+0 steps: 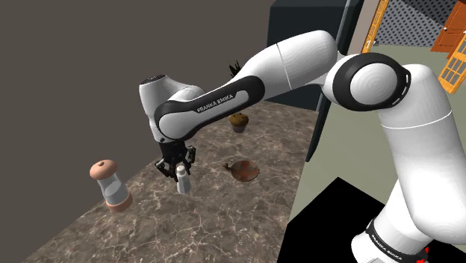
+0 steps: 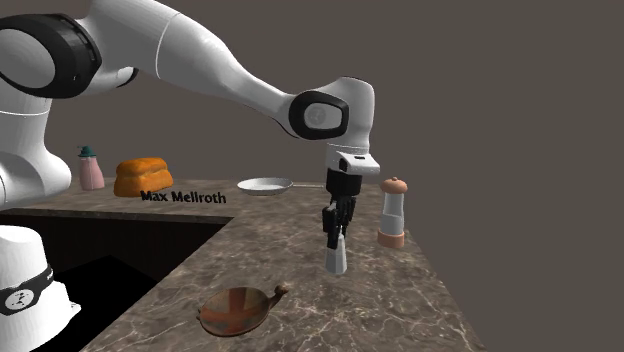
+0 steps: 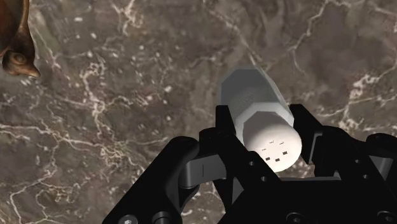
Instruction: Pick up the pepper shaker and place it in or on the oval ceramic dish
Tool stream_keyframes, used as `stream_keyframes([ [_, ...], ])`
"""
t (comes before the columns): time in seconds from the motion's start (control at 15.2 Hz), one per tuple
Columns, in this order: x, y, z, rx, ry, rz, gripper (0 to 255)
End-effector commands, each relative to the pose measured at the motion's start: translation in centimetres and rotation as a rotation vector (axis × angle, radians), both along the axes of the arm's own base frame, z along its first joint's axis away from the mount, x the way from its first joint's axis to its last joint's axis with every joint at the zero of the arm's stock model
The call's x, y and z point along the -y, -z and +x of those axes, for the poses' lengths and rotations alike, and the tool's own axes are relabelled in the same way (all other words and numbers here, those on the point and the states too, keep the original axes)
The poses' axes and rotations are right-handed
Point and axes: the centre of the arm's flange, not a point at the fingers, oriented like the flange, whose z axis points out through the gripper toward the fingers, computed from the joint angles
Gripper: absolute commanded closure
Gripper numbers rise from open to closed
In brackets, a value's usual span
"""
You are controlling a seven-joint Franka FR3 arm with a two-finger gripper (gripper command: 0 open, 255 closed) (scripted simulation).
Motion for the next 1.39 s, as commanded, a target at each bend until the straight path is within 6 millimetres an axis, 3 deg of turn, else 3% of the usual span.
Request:
stream_keyframes([
  [0.0, 0.0, 0.0, 0.0, 0.000, 0.000, 0.000, 255],
  [0.26, 0.0, 0.0, 0.0, 0.000, 0.000, 0.000, 255],
  [1.32, 0.0, -8.4, 0.0, 0.000, 0.000, 0.000, 255],
])
